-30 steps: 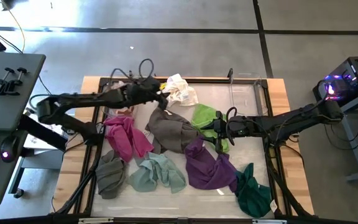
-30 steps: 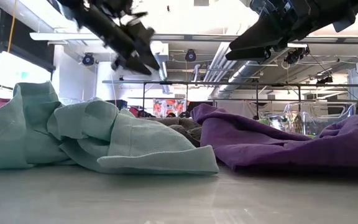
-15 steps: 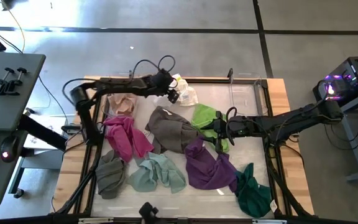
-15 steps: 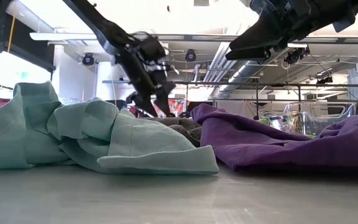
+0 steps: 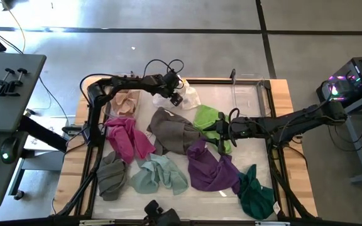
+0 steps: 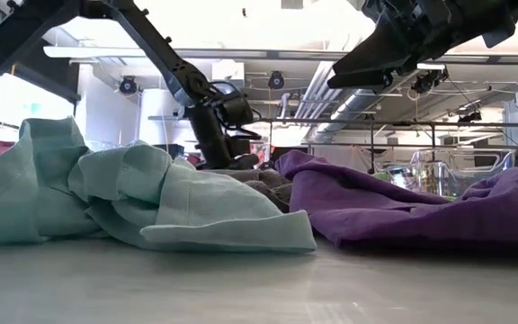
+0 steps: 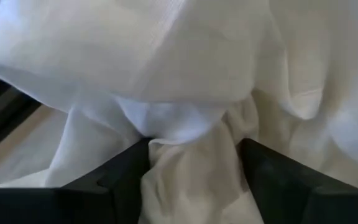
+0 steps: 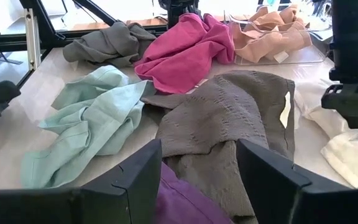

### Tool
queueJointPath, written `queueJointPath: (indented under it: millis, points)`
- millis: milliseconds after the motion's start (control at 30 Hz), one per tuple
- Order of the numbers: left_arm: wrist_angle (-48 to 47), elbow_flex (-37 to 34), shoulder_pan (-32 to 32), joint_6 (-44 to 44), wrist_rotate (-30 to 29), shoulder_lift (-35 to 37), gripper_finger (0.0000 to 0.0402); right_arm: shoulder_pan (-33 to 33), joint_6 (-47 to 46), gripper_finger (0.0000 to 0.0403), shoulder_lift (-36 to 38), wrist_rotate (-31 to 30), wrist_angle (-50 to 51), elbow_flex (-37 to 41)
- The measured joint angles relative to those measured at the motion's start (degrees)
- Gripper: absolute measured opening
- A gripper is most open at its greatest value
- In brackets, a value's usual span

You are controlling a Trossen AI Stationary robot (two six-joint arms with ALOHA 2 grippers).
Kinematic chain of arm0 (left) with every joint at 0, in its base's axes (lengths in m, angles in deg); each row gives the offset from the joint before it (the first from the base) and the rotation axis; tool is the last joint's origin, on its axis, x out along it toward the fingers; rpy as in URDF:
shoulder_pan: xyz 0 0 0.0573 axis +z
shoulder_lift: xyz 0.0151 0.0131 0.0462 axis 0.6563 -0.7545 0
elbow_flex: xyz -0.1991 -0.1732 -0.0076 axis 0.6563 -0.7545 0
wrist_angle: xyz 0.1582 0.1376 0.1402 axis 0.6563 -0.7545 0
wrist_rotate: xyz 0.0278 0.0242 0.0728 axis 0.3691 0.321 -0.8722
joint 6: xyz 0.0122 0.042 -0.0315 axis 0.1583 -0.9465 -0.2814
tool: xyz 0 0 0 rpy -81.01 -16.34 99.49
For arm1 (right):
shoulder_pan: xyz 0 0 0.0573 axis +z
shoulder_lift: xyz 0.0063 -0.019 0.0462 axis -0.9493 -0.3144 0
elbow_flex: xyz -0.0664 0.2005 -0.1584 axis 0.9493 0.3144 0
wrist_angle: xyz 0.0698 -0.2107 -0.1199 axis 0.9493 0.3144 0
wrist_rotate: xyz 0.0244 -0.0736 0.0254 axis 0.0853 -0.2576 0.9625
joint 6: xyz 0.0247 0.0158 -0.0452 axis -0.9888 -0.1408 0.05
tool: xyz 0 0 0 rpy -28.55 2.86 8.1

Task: Sort towels by color in basket
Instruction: Put the white towel into the left transparent bin

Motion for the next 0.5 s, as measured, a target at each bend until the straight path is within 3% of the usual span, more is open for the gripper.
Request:
queueJointPath:
  millis: [167, 367, 500]
  points:
    - [-0.9, 0.1, 0.1, -2.0, 0.4, -0.1, 0.016, 0.0, 0.0, 0.0204, 0.0, -0.1, 0.2, 0.0]
    - [-1.7, 0.1, 0.3, -5.2, 1.8, -0.2, 0.0022, 0.0, 0.0, 0.0204, 0.0, -0.1, 0.4, 0.0]
    - [-2.1, -0.1, 0.0, -8.2, 2.0, 0.6, 0.0016, 0.0, -0.5, 0.0204, 0.0, -0.1, 0.7, 0.0]
